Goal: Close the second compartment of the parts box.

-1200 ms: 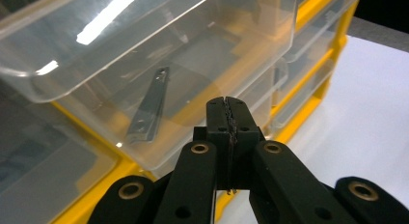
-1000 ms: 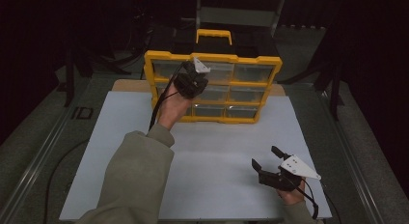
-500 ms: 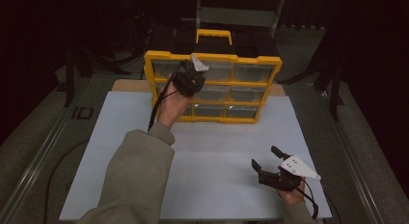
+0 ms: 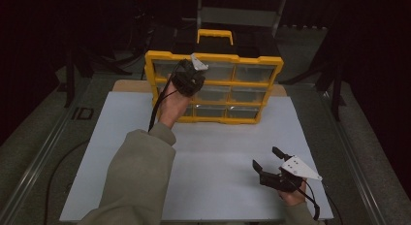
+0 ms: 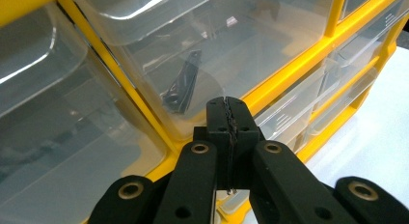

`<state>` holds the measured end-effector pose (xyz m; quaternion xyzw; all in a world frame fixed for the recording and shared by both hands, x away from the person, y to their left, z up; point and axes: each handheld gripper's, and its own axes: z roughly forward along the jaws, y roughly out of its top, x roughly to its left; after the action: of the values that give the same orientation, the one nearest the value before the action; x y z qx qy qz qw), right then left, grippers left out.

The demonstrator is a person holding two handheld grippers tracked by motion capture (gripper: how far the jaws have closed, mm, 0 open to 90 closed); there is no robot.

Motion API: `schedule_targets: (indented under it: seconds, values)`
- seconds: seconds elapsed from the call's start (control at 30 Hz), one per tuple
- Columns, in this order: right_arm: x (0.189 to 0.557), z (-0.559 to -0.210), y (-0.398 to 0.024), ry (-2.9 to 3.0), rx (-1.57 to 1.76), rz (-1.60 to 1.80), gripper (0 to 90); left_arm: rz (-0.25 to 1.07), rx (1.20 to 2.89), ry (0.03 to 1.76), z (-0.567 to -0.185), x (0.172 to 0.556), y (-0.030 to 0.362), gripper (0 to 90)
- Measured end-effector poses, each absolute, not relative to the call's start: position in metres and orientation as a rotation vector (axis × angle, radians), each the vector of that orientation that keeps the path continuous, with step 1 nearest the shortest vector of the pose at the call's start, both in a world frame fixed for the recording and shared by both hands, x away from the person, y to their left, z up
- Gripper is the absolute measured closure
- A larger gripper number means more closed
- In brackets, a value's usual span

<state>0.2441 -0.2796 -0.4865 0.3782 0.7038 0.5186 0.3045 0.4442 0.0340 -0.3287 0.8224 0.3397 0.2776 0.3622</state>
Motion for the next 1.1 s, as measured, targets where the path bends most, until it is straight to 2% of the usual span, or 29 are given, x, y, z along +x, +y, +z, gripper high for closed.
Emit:
schedule_targets:
  seconds: [0.43,0.57,0.77,1.1]
  values:
    - [0.244,-0.487,-0.280,1.862,1.006,1.375,12.9,0.678,2.119,0.875,-0.329,0.444,0.036,89.9]
    - [0.244,-0.487,-0.280,1.861,1.007,1.376,12.9,0.656,2.115,0.868,-0.328,0.443,0.037,85.3]
    - [0.244,-0.487,-0.280,1.861,1.008,1.374,12.9,0.635,2.088,0.861,-0.324,0.439,0.041,69.4]
    - [0.243,-0.486,-0.280,1.862,1.004,1.372,12.9,0.518,2.047,0.858,-0.327,0.435,0.051,41.3]
